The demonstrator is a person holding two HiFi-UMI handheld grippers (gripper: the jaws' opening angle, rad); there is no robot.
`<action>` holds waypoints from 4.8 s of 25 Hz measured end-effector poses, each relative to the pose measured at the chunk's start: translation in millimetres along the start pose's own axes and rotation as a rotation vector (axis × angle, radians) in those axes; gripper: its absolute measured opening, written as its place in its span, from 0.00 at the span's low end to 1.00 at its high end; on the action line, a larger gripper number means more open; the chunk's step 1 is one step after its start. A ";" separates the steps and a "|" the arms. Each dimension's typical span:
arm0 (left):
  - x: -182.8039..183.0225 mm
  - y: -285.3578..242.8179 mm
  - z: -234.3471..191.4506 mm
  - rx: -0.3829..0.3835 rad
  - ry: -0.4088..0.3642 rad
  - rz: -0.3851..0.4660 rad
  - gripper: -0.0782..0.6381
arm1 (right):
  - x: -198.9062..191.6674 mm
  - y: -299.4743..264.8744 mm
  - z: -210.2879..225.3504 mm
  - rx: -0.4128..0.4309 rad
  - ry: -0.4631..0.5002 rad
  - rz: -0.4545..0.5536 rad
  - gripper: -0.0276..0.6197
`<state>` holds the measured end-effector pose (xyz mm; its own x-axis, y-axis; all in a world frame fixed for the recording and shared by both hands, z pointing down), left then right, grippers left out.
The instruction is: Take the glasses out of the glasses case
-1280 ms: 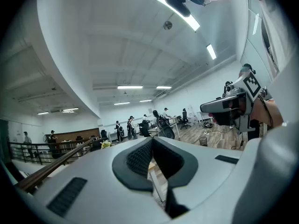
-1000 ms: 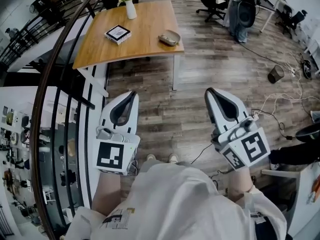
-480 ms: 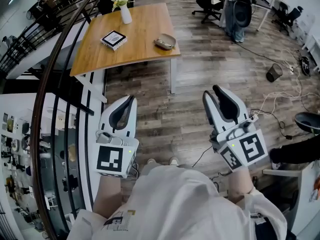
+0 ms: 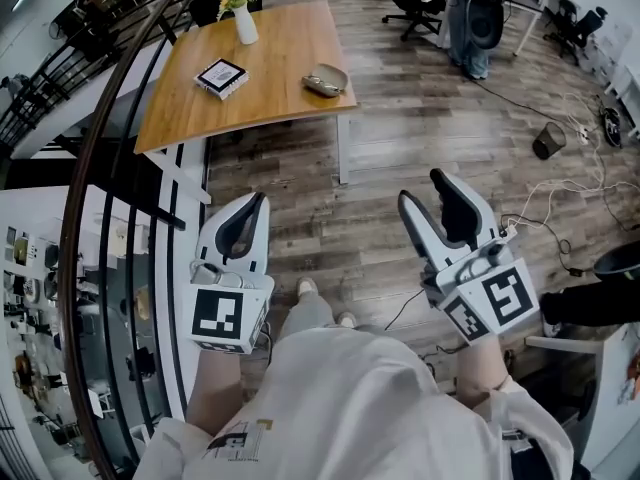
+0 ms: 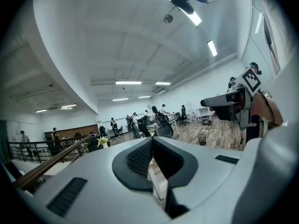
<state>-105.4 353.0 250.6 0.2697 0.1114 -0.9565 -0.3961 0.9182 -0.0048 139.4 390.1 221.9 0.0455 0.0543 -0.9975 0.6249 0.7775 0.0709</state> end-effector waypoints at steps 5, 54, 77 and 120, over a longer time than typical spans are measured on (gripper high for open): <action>1.9 -23.7 2.7 -0.029 0.015 0.023 0.13 | -10.9 -11.9 16.7 -0.013 0.007 -0.057 0.38; -116.5 -528.1 -227.3 -0.209 -0.019 -0.077 0.13 | -82.7 -495.3 317.1 -0.015 -0.068 -0.256 0.37; -154.3 -658.7 -191.2 -0.029 0.037 -0.296 0.13 | -158.6 -573.8 467.7 0.338 -0.109 -0.430 0.36; -336.2 -681.2 -148.4 0.011 0.247 -0.791 0.13 | -502.9 -642.8 500.7 0.345 -0.450 -1.140 0.37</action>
<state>-56.4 -366.2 532.1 0.2645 -0.6546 -0.7082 -0.1616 0.6939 -0.7018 105.0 -450.7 678.7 -0.4322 -0.8037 -0.4091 0.6504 0.0365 -0.7587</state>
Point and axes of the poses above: the fingertips, and each gripper's own axes: y backward along the fingers, z to its right, x out of its top, the point moved 5 cm from there along y, backward along the fingers, and after that the axes turned 11 degrees about x, right-handed, at the moved point
